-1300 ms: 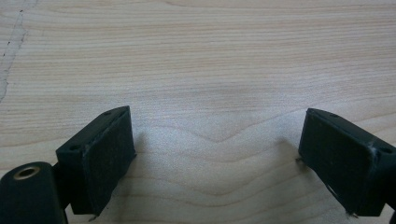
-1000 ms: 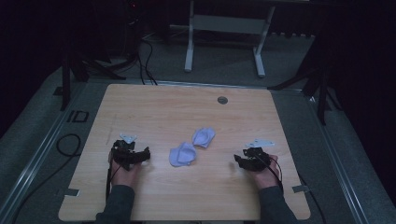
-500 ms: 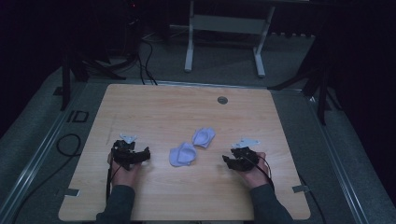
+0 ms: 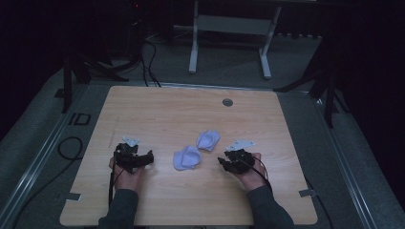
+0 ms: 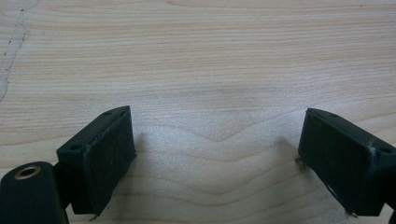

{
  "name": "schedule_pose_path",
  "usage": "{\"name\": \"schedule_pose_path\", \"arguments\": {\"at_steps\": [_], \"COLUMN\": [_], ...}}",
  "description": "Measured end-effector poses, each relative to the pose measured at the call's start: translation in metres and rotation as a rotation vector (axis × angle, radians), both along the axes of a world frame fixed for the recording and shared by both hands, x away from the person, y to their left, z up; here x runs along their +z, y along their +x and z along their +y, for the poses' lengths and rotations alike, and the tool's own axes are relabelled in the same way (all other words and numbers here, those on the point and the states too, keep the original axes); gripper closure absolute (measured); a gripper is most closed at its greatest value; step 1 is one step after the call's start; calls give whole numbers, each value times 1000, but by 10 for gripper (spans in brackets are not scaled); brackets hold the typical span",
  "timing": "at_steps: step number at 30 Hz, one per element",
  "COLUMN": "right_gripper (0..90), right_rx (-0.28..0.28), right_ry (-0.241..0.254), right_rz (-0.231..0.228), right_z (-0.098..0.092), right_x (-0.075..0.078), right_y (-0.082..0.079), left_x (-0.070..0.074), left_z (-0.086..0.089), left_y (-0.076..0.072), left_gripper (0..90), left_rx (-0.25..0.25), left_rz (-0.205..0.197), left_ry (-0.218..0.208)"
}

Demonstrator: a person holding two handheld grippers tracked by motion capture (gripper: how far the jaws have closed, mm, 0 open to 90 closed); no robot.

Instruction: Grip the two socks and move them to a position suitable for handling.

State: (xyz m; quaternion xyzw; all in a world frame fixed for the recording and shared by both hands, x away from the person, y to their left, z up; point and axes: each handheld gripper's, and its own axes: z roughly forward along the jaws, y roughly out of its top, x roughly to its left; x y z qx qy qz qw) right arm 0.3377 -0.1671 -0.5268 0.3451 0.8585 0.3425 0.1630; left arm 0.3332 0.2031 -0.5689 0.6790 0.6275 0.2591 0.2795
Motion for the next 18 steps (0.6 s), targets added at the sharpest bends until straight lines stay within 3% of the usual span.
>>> {"name": "schedule_pose_path", "arguments": {"at_steps": [8,9,12,18], "right_gripper": [732,802,892,898], "right_rx": [43,59,77,107], "right_ry": [-5,-6,-9,-8], "right_rz": [-2,-9,-10,-29], "right_z": [18,24,32,52], "right_x": [2,3,3,8], "right_y": [2,2,4,6], "left_x": [0,0,0,0], "left_z": [0,0,0,-1], "left_y": [0,0,0,0], "left_gripper": [104,104,104,105], "left_rx": [5,7,8,10], "left_rz": [-1,-1,-1,-1], "left_ry": [-1,-1,-1,-1]}}
